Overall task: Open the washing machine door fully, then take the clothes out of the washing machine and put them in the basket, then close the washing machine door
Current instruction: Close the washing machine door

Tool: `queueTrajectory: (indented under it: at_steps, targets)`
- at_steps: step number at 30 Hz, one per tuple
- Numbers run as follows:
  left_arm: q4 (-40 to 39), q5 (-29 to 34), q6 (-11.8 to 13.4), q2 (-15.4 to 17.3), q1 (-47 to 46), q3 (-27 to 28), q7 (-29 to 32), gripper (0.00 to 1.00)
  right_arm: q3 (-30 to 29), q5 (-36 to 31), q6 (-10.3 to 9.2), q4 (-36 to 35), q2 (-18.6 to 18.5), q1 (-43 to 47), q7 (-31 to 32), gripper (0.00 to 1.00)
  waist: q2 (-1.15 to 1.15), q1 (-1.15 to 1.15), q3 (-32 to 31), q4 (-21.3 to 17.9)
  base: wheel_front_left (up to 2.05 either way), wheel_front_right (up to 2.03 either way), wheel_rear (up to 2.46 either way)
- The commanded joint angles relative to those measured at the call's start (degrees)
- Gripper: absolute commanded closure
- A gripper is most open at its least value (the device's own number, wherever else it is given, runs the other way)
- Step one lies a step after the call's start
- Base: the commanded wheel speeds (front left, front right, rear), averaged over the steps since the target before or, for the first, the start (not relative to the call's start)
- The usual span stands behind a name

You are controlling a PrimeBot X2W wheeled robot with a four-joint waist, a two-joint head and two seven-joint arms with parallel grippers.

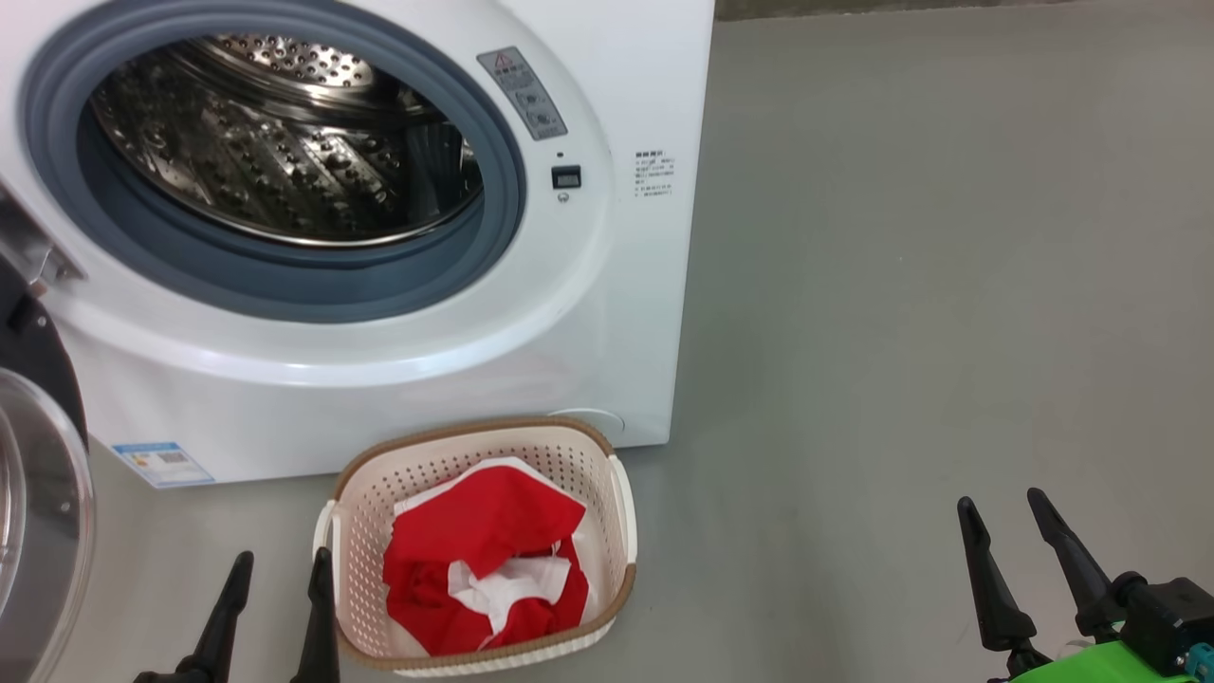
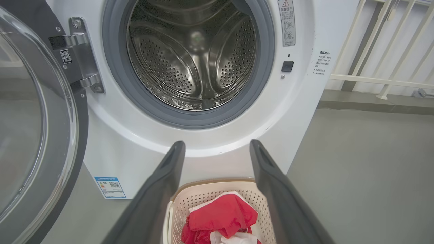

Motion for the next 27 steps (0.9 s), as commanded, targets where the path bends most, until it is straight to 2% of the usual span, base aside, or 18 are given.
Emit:
queueTrajectory:
  at_steps: [1,11,27]
  targets:
    - [-1.65,0.48,0.26,0.61,-0.83,2.01,-0.31,0.00,0.77,-1.00,0.36,-1.55,-0.69,-0.18,-0.37,0.00,0.00,0.00,0.05,0.01,-1.11,1.09,0.02]
    - [-2.39,-0.42,-0.12,0.61,-0.92,1.87,-0.31,0.00,0.76,-0.94,0.36,-1.86,-0.71,-0.23,-0.37,0.00,0.00,0.00,0.45,0.03,-0.92,0.89,0.03]
    - [-1.87,-0.89,-0.08,0.61,-1.81,1.06,-0.31,0.00,0.47,-0.82,0.36,-2.05,-0.61,-0.36,-0.37,0.00,0.00,0.00,1.20,1.36,-0.03,0.03,0.00]
